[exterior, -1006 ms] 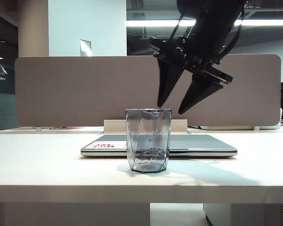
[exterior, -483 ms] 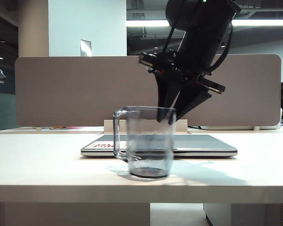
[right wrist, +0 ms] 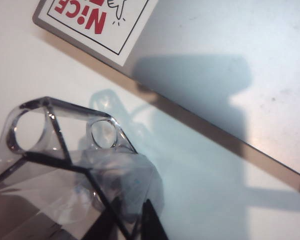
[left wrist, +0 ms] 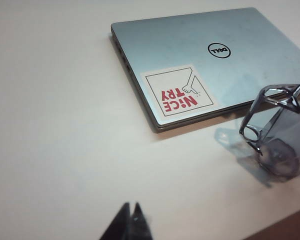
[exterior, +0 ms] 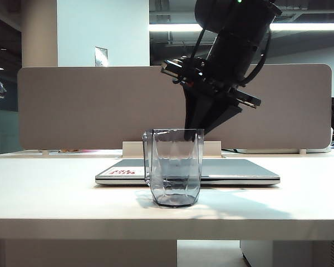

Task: Pick up the water cup and place it on the left side of the laptop.

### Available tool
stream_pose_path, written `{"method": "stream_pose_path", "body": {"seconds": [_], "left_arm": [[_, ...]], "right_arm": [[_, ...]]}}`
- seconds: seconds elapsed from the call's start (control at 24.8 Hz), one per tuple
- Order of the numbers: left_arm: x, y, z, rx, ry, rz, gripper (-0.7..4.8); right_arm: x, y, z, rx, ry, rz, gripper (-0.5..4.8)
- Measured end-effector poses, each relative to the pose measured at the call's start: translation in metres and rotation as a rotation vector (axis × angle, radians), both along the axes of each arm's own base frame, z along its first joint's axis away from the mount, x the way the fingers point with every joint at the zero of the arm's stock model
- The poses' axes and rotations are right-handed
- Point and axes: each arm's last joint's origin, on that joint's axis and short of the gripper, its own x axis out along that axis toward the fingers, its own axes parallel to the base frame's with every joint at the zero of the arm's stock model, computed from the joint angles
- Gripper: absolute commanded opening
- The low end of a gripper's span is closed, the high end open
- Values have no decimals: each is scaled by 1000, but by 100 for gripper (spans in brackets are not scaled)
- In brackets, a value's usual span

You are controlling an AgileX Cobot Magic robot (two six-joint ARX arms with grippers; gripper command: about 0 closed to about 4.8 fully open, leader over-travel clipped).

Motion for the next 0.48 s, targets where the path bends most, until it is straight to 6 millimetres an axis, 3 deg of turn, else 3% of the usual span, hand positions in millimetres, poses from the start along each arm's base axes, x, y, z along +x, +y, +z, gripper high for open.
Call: {"method": "stream_pose_path", "body": {"seconds": [0.08, 0.16, 0.48], "left_arm": [[0, 0, 0, 6, -1, 13, -5], [0, 1, 0, 9, -1, 18, -5], [0, 1, 0, 10, -1, 19, -5]], "right_arm": [[0, 0, 0, -3, -3, 8, 72], [0, 0, 0, -10, -12, 27, 18], [-1, 0, -1, -42, -33, 93, -5]]}}
